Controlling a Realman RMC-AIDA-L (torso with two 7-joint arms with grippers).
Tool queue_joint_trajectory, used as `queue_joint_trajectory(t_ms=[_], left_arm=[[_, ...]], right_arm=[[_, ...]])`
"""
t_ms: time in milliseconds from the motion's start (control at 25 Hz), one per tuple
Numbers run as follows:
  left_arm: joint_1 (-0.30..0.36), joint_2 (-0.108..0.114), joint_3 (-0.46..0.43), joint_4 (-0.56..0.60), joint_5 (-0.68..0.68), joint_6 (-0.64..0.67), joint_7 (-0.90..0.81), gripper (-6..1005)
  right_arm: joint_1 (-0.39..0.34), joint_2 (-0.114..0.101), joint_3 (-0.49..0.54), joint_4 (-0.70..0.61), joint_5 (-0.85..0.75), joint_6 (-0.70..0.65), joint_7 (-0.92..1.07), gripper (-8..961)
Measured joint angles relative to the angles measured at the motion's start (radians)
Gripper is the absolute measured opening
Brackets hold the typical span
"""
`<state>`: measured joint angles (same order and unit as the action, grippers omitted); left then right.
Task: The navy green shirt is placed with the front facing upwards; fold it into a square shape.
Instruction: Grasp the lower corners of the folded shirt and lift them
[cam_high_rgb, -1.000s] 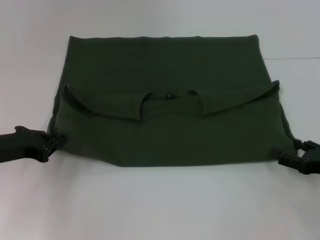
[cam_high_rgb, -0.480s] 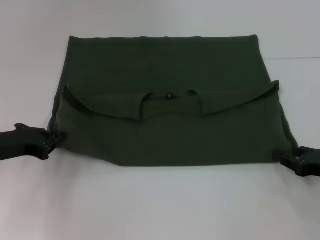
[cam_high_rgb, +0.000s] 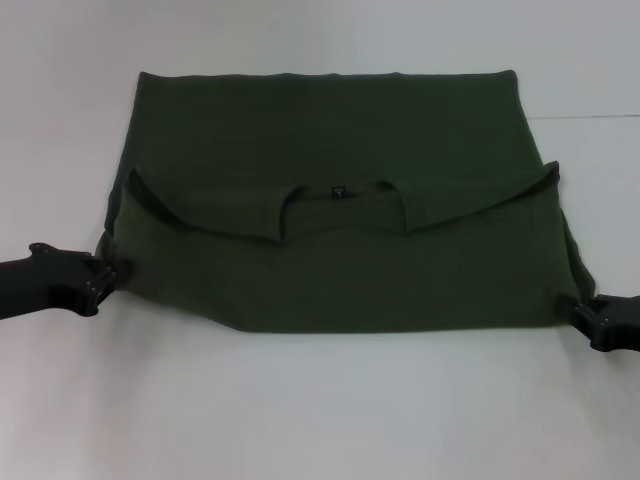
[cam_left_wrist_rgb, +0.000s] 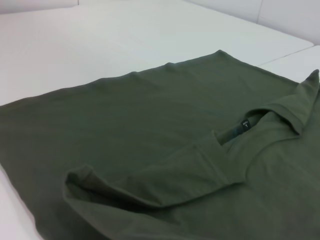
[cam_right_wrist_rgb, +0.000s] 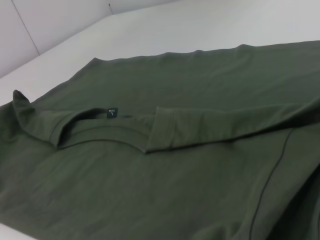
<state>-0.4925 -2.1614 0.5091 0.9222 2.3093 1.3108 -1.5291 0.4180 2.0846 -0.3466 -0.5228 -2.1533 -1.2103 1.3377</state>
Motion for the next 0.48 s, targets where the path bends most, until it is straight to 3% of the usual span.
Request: queue_joint_trajectory(t_ms=[120, 480], left_arm=[[0.005, 0.0, 0.001, -0.003, -0.005, 0.003, 0.014, 36], [0.036, -0.001, -0.029, -0.005, -0.014, 0.076, 0.073, 34]], right_arm=[[-0.004, 0.0, 0.001, -0.001, 0.002, -0.004, 0.0, 57], [-0.028, 0.0, 0.024, -0.007, 0.009, -0.09, -0.032, 59]])
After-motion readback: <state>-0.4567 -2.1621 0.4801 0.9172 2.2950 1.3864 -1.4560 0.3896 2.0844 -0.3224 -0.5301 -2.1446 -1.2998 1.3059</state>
